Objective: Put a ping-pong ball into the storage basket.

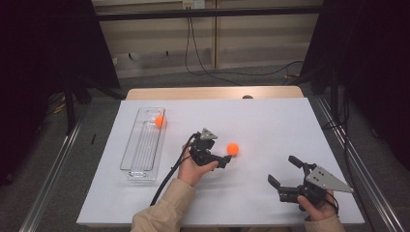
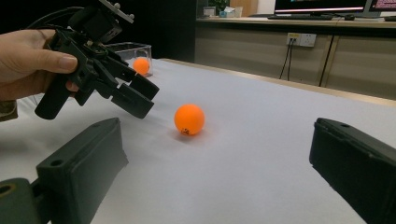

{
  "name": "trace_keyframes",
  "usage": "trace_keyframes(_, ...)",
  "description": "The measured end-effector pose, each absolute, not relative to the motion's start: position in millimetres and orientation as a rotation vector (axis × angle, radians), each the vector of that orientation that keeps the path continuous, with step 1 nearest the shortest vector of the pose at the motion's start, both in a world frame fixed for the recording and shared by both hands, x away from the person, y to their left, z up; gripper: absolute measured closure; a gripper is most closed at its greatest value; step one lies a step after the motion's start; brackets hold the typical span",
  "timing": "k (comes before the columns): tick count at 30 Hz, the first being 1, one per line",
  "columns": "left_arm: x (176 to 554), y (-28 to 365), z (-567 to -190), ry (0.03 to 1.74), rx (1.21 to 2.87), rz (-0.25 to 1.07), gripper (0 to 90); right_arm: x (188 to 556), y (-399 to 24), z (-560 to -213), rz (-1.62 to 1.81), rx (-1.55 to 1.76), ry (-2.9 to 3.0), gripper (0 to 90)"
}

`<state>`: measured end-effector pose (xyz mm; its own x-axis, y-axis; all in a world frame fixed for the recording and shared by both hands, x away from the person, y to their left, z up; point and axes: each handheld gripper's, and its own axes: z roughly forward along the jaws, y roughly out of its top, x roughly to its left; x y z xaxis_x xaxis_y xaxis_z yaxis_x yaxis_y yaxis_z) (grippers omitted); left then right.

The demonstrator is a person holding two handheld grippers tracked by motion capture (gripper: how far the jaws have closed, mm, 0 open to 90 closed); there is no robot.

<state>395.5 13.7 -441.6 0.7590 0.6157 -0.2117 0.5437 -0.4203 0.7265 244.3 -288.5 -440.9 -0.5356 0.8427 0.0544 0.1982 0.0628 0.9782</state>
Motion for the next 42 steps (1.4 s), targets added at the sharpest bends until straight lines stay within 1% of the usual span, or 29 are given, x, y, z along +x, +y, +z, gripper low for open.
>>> trace_keyframes(42,400,0,-444,0.841,2.129,0.117,9.8,244,-289,-441,1.506,1.042,1.79,2.6)
